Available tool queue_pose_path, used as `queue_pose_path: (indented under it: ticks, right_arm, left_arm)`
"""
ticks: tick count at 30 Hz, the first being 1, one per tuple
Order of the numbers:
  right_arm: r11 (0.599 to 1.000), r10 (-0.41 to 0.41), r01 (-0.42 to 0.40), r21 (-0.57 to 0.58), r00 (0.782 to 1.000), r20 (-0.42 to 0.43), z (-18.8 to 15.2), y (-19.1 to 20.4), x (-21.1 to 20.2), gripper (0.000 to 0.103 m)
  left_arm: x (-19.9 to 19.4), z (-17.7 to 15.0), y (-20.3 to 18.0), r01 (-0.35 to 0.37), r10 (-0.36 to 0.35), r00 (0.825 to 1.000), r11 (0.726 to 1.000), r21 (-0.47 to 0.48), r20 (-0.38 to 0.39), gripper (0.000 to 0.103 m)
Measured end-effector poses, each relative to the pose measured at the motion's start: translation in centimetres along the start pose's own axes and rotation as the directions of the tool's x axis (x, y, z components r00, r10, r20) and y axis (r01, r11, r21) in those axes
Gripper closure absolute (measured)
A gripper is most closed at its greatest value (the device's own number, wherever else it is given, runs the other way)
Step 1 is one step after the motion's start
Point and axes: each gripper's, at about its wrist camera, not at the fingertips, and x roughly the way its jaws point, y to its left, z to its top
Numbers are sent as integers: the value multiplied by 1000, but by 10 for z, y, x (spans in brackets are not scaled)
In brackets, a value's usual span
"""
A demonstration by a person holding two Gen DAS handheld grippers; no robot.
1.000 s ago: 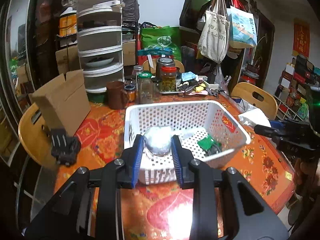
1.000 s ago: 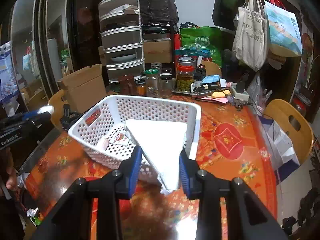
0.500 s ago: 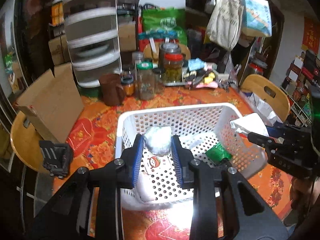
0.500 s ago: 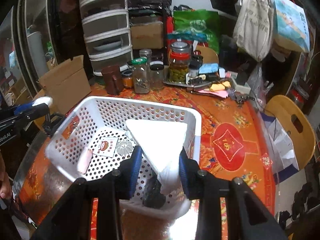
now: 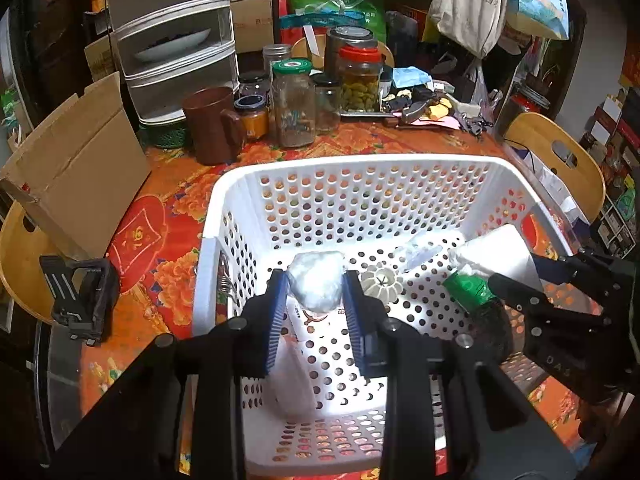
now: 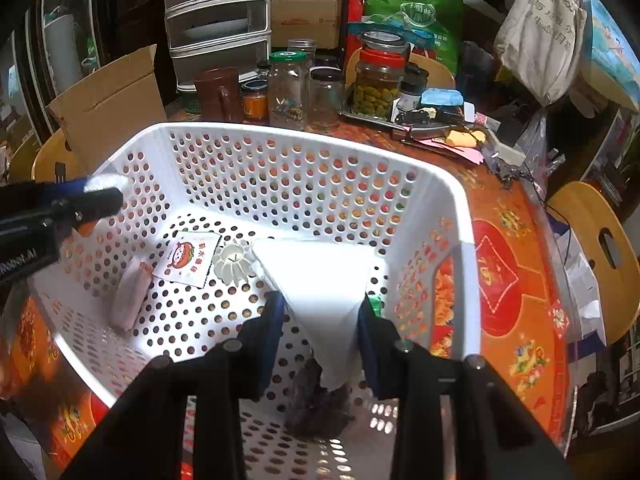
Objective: Organize soft objects
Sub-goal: 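Open the left gripper over the basket while the right releases the white cloth inside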
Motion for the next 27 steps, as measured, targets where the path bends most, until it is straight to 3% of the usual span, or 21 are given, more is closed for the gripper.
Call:
queue_pose_path:
  ticks: [16, 18, 19, 20, 21, 22, 23, 27]
  right_arm:
    - [999, 23, -23, 23, 999, 37, -3, -3, 0, 68]
    - [999, 29, -30, 23, 998, 53, -3, -2, -3, 65]
    - [999, 33, -34, 24, 998, 58, -3, -2, -4, 62]
    - [999, 33, -35, 22, 997, 65, -4, -2, -7, 55]
    - [999, 31, -33, 20, 997, 71, -4, -2, -9, 48]
    - [999, 29, -31, 17, 997, 76, -4, -2, -10, 32]
    - [999, 27, -29, 16, 996, 88, -4, -2, -13, 23]
    - [999, 30, -33, 23, 992, 125, -4, -6, -24, 20]
  left_arm:
    - [16, -8, -4, 28, -28, 1000, 1000, 0, -12, 76]
    - [15, -8, -5, 32, -32, 999, 999, 5, -10, 68]
    - [13, -9, -6, 37, -37, 999, 999, 9, -2, 58]
    - [11, -9, -7, 40, -40, 999, 999, 11, 6, 46]
    - [9, -9, -7, 42, -42, 999, 999, 12, 16, 42]
    - [5, -9, -8, 45, -45, 999, 999, 13, 27, 34]
    - [2, -9, -8, 47, -47, 998, 999, 13, 36, 28]
    - [-12, -9, -7, 57, -58, 996, 998, 14, 64, 13]
